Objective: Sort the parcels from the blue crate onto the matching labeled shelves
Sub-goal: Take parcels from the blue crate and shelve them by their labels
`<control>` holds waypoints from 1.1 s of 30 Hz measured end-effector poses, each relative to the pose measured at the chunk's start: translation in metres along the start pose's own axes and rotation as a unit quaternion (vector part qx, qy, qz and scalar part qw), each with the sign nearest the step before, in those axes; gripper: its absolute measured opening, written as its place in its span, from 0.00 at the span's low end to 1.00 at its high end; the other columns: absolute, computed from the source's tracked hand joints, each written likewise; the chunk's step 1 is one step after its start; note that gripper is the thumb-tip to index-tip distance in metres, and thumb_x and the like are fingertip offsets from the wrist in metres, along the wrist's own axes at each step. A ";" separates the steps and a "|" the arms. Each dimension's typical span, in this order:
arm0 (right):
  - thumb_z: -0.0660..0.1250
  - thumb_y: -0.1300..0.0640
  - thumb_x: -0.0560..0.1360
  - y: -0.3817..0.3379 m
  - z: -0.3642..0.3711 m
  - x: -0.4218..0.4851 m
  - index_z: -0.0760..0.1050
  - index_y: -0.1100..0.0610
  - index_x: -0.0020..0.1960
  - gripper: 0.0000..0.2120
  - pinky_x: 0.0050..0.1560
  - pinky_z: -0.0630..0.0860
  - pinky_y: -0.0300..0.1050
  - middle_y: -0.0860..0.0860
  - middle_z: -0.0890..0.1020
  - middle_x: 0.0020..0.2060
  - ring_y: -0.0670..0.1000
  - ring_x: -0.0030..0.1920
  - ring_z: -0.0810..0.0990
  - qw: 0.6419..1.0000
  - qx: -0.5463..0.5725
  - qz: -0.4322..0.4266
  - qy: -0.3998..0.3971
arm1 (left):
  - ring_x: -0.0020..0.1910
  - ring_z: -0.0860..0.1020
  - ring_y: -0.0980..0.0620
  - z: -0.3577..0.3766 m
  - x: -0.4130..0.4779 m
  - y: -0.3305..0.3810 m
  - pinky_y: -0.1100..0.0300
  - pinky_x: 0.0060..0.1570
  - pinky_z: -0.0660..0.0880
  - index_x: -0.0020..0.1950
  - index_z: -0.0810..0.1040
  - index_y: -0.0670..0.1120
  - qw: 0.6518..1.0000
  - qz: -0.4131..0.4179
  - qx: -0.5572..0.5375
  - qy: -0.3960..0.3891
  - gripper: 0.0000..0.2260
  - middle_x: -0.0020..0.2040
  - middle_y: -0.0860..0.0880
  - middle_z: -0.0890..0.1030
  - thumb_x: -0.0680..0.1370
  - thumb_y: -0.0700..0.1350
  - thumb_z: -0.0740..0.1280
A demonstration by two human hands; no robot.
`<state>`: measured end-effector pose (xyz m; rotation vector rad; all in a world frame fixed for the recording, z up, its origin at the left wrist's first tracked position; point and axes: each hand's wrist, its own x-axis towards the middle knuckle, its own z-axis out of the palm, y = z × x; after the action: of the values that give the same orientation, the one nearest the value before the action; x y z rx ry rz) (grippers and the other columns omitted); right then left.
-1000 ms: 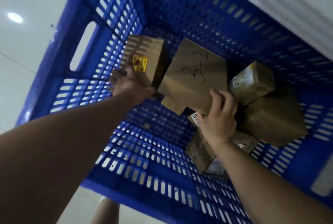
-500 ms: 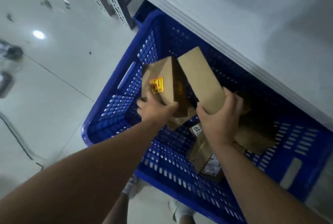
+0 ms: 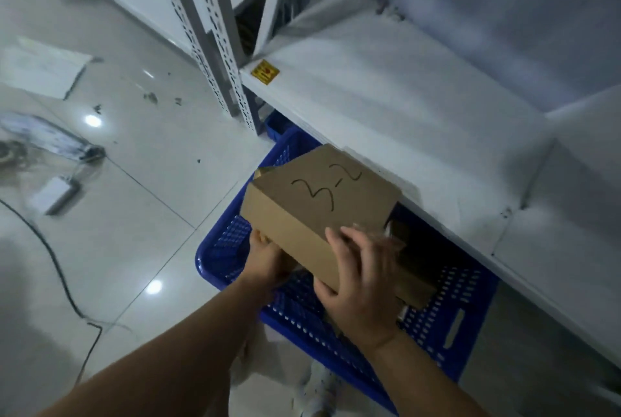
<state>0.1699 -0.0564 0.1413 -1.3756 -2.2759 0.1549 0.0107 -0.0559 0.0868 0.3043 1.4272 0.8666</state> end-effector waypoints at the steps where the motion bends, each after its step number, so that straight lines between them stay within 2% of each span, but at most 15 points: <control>1: 0.72 0.52 0.66 -0.006 -0.012 0.003 0.67 0.55 0.68 0.32 0.64 0.70 0.55 0.55 0.70 0.59 0.56 0.61 0.71 1.000 -0.003 -0.020 -0.001 | 0.27 0.76 0.51 0.000 -0.013 0.010 0.61 0.25 0.73 0.51 0.69 0.36 0.999 0.017 -0.012 -0.025 0.17 0.34 0.38 0.73 0.70 0.45 0.68; 3: 0.72 0.51 0.67 -0.020 -0.045 0.012 0.66 0.54 0.68 0.32 0.64 0.66 0.51 0.54 0.70 0.59 0.55 0.60 0.71 0.998 -0.010 -0.056 -0.003 | 0.32 0.78 0.42 -0.002 -0.039 0.029 0.51 0.35 0.76 0.49 0.69 0.31 0.996 0.047 -0.039 -0.061 0.17 0.35 0.34 0.75 0.72 0.45 0.68; 5: 0.71 0.49 0.67 -0.033 -0.078 0.022 0.66 0.52 0.69 0.32 0.62 0.69 0.53 0.54 0.70 0.60 0.55 0.61 0.71 0.996 -0.005 -0.085 -0.006 | 0.44 0.77 0.33 -0.003 -0.060 0.045 0.39 0.47 0.74 0.53 0.69 0.27 0.990 0.066 -0.067 -0.107 0.22 0.45 0.26 0.75 0.73 0.46 0.69; 8: 0.65 0.41 0.72 -0.053 -0.125 0.034 0.69 0.51 0.67 0.27 0.64 0.69 0.53 0.52 0.74 0.62 0.54 0.63 0.73 0.992 0.072 -0.100 -0.038 | 0.45 0.78 0.36 0.001 -0.097 0.077 0.44 0.46 0.77 0.52 0.72 0.28 0.986 0.100 -0.056 -0.118 0.26 0.46 0.30 0.77 0.69 0.49 0.72; 10: 0.61 0.43 0.77 -0.069 -0.156 0.046 0.73 0.53 0.65 0.21 0.66 0.70 0.52 0.51 0.79 0.59 0.51 0.62 0.75 0.986 0.143 -0.075 -0.045 | 0.43 0.79 0.38 0.002 -0.117 0.103 0.46 0.44 0.77 0.49 0.74 0.32 0.981 0.127 -0.048 -0.135 0.20 0.44 0.33 0.78 0.69 0.48 0.70; 12: 0.58 0.49 0.81 -0.085 -0.180 0.057 0.76 0.56 0.62 0.16 0.59 0.77 0.51 0.51 0.81 0.56 0.49 0.56 0.79 0.978 0.209 -0.005 -0.025 | 0.43 0.80 0.39 0.001 -0.131 0.124 0.49 0.44 0.78 0.47 0.77 0.35 0.972 0.161 -0.050 -0.164 0.10 0.44 0.36 0.80 0.75 0.41 0.63; 15: 0.61 0.49 0.77 -0.111 -0.212 0.080 0.76 0.50 0.62 0.15 0.56 0.78 0.42 0.49 0.72 0.65 0.47 0.60 0.74 0.978 0.172 0.112 0.022 | 0.42 0.82 0.45 0.005 -0.149 0.159 0.54 0.42 0.80 0.48 0.82 0.40 0.940 0.211 -0.054 -0.262 0.14 0.44 0.41 0.83 0.79 0.33 0.56; 19: 0.66 0.34 0.68 -0.134 -0.244 0.101 0.58 0.32 0.72 0.35 0.69 0.60 0.60 0.49 0.49 0.76 0.58 0.74 0.53 0.968 0.025 0.248 0.010 | 0.44 0.82 0.52 0.009 -0.166 0.192 0.59 0.44 0.80 0.51 0.83 0.46 0.882 0.215 -0.016 -0.420 0.06 0.45 0.49 0.84 0.75 0.43 0.70; 21: 0.71 0.32 0.64 -0.146 -0.262 0.106 0.42 0.24 0.71 0.48 0.72 0.55 0.60 0.42 0.37 0.75 0.56 0.77 0.43 0.941 0.102 0.322 -0.032 | 0.49 0.82 0.52 0.006 -0.170 0.209 0.58 0.50 0.79 0.55 0.82 0.48 0.852 0.203 0.019 -0.482 0.13 0.50 0.50 0.84 0.73 0.49 0.74; 23: 0.76 0.38 0.63 -0.161 -0.277 0.107 0.37 0.19 0.66 0.52 0.72 0.62 0.57 0.40 0.36 0.75 0.53 0.77 0.46 0.898 0.229 0.375 -0.015 | 0.54 0.80 0.49 0.006 -0.179 0.232 0.55 0.55 0.78 0.61 0.78 0.44 0.817 0.218 0.024 -0.533 0.17 0.56 0.47 0.82 0.73 0.46 0.73; 26: 0.75 0.43 0.68 -0.181 -0.295 0.108 0.42 0.22 0.69 0.48 0.71 0.66 0.52 0.36 0.47 0.74 0.45 0.75 0.54 0.852 0.362 0.374 0.052 | 0.55 0.80 0.45 0.018 -0.203 0.267 0.51 0.53 0.78 0.62 0.77 0.41 0.867 0.204 -0.012 -0.455 0.16 0.56 0.42 0.81 0.75 0.42 0.70; 28: 0.71 0.47 0.74 -0.191 -0.305 0.106 0.47 0.25 0.69 0.39 0.73 0.63 0.48 0.35 0.52 0.73 0.40 0.73 0.57 0.833 0.384 0.382 0.113 | 0.43 0.83 0.51 0.035 -0.218 0.271 0.56 0.41 0.81 0.49 0.83 0.46 0.901 0.183 0.038 -0.392 0.08 0.42 0.45 0.85 0.79 0.41 0.63; 30: 0.71 0.51 0.74 -0.198 -0.317 0.103 0.48 0.25 0.68 0.39 0.72 0.64 0.46 0.38 0.55 0.73 0.42 0.72 0.61 0.777 0.433 0.421 0.178 | 0.28 0.81 0.57 0.045 -0.215 0.271 0.62 0.28 0.78 0.42 0.79 0.47 0.944 0.085 0.060 -0.313 0.17 0.30 0.48 0.83 0.83 0.39 0.53; 31: 0.73 0.53 0.72 -0.201 -0.322 0.102 0.47 0.26 0.69 0.43 0.71 0.65 0.48 0.40 0.57 0.74 0.45 0.71 0.64 0.738 0.466 0.442 0.207 | 0.28 0.81 0.57 0.049 -0.220 0.273 0.62 0.27 0.78 0.44 0.76 0.45 0.948 0.052 0.066 -0.307 0.15 0.32 0.45 0.82 0.83 0.39 0.52; 33: 0.76 0.57 0.69 -0.202 -0.336 0.094 0.41 0.31 0.73 0.53 0.71 0.66 0.56 0.47 0.60 0.75 0.49 0.68 0.68 0.648 0.515 0.494 0.267 | 0.42 0.84 0.47 0.066 -0.241 0.278 0.55 0.38 0.81 0.57 0.74 0.39 0.932 0.061 0.081 -0.348 0.10 0.48 0.36 0.81 0.82 0.40 0.55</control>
<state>0.1218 -0.1226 0.5361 -1.4533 -0.4571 1.0349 0.0005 -0.0122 0.4577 0.7523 0.8161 0.6408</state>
